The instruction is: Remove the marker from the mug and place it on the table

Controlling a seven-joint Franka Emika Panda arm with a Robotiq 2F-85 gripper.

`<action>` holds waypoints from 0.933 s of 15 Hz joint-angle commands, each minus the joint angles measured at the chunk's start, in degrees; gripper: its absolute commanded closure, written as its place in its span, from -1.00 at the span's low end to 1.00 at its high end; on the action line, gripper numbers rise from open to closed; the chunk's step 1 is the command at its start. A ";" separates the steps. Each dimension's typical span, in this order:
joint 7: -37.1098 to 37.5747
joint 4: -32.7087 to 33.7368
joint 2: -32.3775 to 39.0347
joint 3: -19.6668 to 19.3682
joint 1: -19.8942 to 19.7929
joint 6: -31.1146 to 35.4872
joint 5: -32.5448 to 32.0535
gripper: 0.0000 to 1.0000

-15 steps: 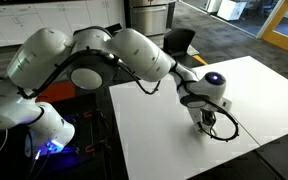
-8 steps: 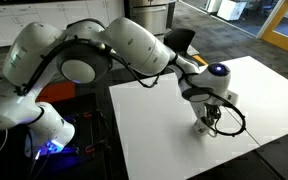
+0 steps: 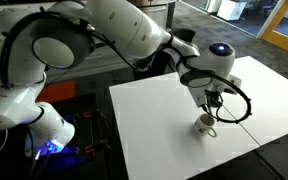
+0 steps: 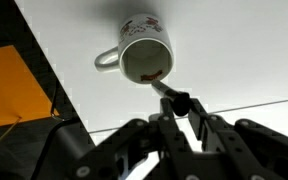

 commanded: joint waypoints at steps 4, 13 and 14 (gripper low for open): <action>-4.32 -10.21 -9.82 1.67 0.98 -0.59 2.65 0.89; -11.95 -19.39 -15.23 4.02 4.13 -0.33 2.78 0.89; -12.10 -20.06 -15.46 4.04 4.86 -0.33 2.35 0.89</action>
